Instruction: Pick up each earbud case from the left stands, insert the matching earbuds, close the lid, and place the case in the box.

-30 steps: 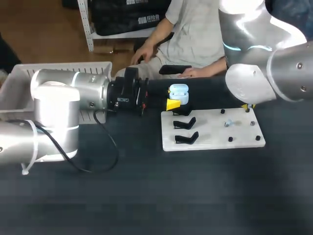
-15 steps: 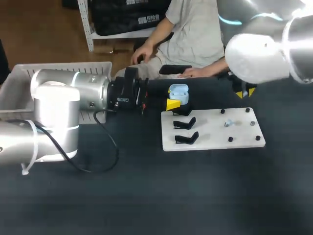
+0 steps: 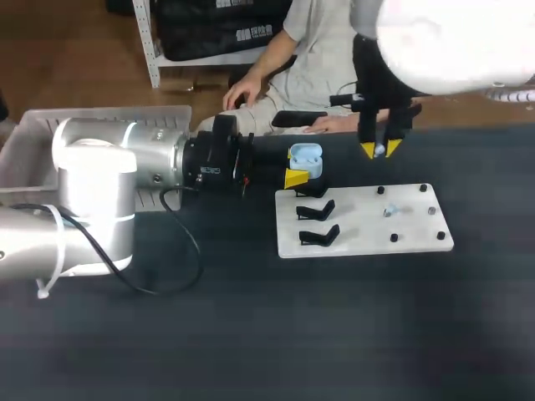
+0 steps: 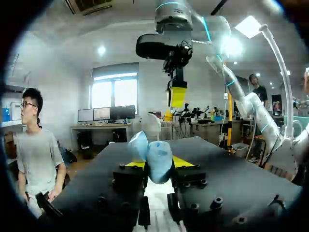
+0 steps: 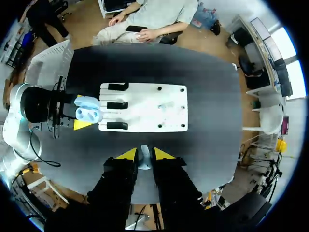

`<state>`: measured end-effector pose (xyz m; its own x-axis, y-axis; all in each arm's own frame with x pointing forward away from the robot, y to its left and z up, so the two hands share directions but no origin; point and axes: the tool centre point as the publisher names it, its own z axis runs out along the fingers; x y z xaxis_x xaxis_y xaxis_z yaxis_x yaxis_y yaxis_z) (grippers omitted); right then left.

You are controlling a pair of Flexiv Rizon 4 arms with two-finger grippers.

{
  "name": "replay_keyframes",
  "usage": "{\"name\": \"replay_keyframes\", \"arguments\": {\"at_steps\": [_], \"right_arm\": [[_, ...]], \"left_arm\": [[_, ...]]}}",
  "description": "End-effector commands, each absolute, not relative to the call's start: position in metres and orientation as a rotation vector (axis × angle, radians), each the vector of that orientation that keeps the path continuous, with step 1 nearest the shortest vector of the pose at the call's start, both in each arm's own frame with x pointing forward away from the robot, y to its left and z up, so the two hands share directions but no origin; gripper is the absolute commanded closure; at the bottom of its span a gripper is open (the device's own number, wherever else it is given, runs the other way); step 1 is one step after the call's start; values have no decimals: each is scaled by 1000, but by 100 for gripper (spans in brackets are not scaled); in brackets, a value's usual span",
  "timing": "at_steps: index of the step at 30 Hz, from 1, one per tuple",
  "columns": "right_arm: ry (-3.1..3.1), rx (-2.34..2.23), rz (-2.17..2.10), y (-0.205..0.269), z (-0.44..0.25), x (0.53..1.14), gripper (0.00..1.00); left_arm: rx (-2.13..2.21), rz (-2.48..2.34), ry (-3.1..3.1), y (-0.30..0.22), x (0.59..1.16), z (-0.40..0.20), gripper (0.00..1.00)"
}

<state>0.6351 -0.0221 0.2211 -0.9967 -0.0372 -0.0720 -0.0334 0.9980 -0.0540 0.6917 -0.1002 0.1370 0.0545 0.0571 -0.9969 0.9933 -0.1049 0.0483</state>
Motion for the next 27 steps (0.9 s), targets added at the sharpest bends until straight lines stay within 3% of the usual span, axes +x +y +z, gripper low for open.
{"name": "replay_keyframes", "arguments": {"at_steps": [1,17,23,27], "right_arm": [[3071,-38,-100,2,224,633,100],[3071,-38,-100,2,224,633,100],[3086,637,156,7,232,655,100],[3096,824,178,16,227,659,100]], "left_arm": [[1351,-1215,1160,-100,691,136,100],[1351,-1215,1160,-100,691,136,100],[1351,-1215,1160,-100,691,136,100],[1351,-1215,1160,-100,691,136,100]]}}
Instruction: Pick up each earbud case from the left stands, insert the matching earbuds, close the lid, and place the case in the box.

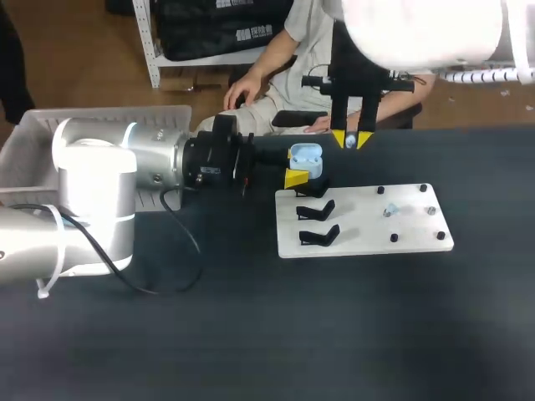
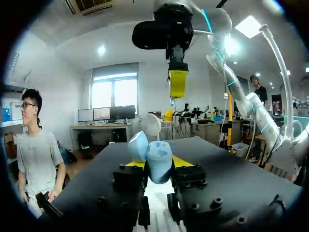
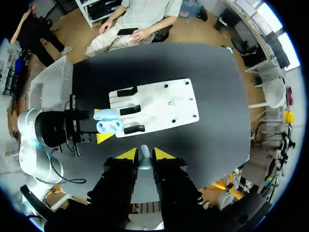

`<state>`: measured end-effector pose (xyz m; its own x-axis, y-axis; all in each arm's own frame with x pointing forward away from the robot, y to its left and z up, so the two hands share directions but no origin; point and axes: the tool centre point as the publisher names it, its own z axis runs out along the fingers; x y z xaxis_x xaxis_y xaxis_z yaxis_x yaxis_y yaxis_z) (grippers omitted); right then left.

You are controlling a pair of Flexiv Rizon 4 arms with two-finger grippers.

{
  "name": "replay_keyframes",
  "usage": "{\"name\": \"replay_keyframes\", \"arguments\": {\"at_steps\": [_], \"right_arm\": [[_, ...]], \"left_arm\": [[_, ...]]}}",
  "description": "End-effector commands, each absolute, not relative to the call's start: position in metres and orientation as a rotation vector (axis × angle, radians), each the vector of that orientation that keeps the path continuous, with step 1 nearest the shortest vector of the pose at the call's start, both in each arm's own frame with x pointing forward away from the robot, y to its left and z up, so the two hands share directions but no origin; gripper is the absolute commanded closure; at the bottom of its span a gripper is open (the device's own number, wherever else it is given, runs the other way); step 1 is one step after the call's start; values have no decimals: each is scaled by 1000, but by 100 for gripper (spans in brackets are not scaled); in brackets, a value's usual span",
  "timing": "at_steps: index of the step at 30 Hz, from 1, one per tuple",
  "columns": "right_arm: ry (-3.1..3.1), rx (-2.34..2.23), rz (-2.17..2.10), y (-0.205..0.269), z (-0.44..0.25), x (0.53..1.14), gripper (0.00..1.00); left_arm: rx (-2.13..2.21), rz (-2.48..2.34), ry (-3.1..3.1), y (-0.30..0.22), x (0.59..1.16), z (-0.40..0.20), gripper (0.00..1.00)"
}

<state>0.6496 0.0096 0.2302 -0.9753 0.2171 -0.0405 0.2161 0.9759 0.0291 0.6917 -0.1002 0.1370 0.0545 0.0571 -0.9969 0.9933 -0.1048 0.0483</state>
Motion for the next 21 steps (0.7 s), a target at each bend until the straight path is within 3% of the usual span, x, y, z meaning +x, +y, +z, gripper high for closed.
{"name": "replay_keyframes", "arguments": {"at_steps": [1,21], "right_arm": [[3093,856,183,19,226,660,100],[3109,898,196,35,223,665,100]], "left_arm": [[1351,-1215,1160,-100,691,136,100],[1371,-1224,1123,-114,687,134,100]]}}
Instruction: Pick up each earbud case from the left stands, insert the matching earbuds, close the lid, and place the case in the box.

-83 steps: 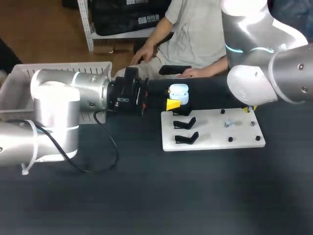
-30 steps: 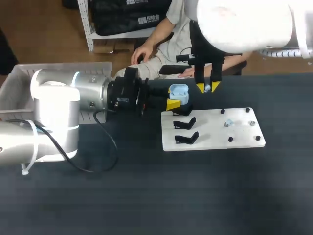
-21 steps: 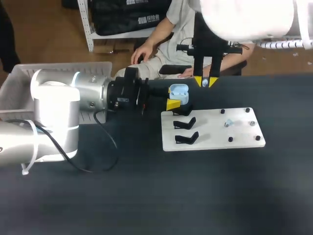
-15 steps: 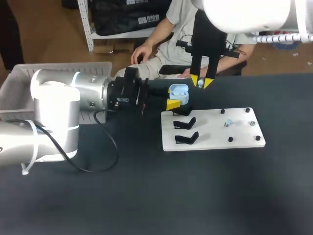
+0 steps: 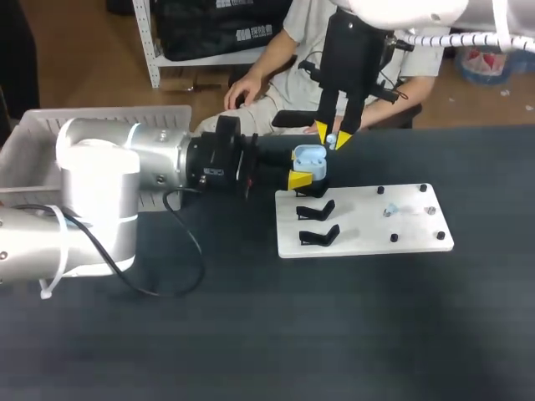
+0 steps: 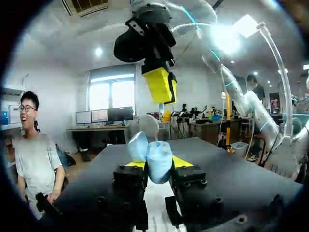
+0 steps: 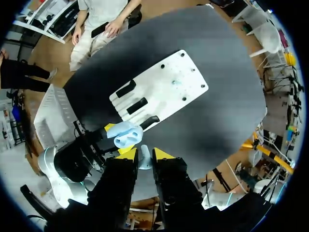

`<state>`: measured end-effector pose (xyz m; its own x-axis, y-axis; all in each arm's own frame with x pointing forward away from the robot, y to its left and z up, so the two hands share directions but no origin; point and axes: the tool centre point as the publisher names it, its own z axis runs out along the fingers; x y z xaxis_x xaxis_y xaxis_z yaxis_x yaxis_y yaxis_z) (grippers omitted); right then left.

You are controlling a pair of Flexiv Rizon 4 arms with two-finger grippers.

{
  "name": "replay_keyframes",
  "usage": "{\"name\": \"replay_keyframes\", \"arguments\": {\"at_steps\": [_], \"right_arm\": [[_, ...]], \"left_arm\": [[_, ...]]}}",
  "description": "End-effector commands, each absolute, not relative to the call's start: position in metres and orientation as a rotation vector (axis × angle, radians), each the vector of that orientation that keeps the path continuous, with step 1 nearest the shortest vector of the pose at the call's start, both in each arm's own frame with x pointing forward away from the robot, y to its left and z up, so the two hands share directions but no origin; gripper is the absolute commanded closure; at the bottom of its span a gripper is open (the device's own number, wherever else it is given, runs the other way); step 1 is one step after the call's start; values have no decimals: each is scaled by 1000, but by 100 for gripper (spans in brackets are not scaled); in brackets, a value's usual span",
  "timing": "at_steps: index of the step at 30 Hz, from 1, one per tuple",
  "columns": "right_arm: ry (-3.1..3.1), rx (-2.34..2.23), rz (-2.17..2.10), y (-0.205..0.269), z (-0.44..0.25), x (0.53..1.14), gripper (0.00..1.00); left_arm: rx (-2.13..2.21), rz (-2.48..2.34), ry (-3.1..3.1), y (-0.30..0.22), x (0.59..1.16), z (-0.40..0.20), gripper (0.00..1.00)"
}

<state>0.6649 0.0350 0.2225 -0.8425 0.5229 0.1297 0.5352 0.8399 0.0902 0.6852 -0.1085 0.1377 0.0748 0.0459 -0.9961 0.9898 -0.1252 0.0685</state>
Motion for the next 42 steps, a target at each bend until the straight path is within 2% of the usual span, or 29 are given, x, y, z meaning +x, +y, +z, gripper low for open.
{"name": "replay_keyframes", "arguments": {"at_steps": [1,42], "right_arm": [[-2916,-842,-184,35,223,665,100],[-2853,-1050,18,42,184,658,100]], "left_arm": [[1373,-1224,1122,-115,686,133,100],[1343,-1233,1167,-122,678,118,100]]}}
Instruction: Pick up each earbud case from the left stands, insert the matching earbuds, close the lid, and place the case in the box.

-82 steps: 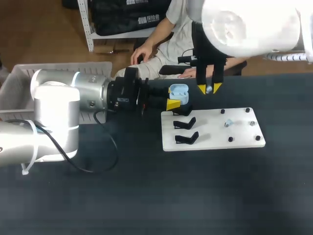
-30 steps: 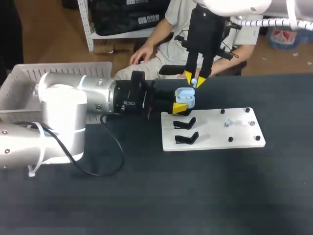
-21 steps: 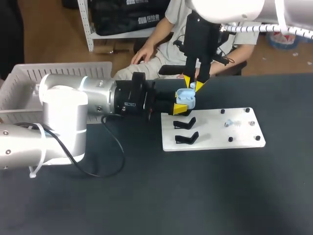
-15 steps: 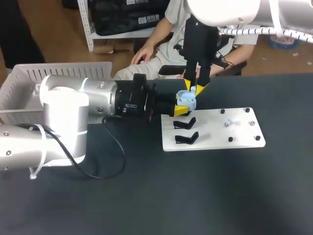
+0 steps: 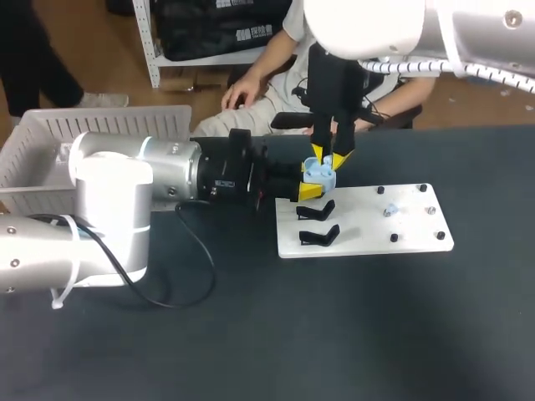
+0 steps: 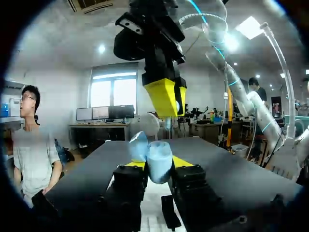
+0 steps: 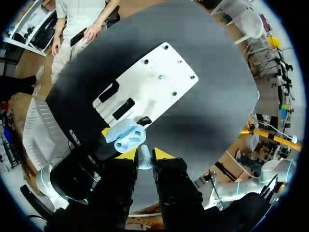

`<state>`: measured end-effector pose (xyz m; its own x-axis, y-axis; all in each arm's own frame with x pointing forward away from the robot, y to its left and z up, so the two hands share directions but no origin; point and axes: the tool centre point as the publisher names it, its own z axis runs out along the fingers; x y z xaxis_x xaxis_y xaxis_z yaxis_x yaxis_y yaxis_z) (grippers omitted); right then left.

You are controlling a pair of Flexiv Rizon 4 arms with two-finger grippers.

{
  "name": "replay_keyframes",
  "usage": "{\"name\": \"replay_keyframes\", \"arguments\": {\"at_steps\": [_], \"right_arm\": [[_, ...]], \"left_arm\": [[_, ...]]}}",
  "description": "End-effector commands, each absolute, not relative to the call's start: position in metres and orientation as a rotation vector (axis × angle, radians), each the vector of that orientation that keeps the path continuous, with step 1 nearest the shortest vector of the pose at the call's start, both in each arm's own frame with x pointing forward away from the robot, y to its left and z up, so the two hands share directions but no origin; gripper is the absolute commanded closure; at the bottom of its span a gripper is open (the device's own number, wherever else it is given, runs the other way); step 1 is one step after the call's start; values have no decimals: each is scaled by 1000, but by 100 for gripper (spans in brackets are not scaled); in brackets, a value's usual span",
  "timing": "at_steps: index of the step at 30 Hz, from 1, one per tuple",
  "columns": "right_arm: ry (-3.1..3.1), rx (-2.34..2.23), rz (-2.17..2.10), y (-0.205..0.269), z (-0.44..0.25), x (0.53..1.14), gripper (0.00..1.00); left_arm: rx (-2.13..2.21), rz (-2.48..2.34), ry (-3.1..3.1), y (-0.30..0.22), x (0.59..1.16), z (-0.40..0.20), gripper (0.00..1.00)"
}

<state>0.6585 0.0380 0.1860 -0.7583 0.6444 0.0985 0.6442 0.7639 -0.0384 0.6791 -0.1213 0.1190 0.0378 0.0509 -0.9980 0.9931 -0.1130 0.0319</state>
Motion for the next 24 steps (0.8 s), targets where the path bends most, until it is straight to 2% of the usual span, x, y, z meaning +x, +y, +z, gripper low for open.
{"name": "replay_keyframes", "arguments": {"at_steps": [1,24], "right_arm": [[-2852,-1051,21,42,183,659,100],[-2827,-1081,40,39,168,670,100]], "left_arm": [[1343,-1233,1167,-122,678,118,100],[1343,-1233,1167,-122,678,118,100]]}}
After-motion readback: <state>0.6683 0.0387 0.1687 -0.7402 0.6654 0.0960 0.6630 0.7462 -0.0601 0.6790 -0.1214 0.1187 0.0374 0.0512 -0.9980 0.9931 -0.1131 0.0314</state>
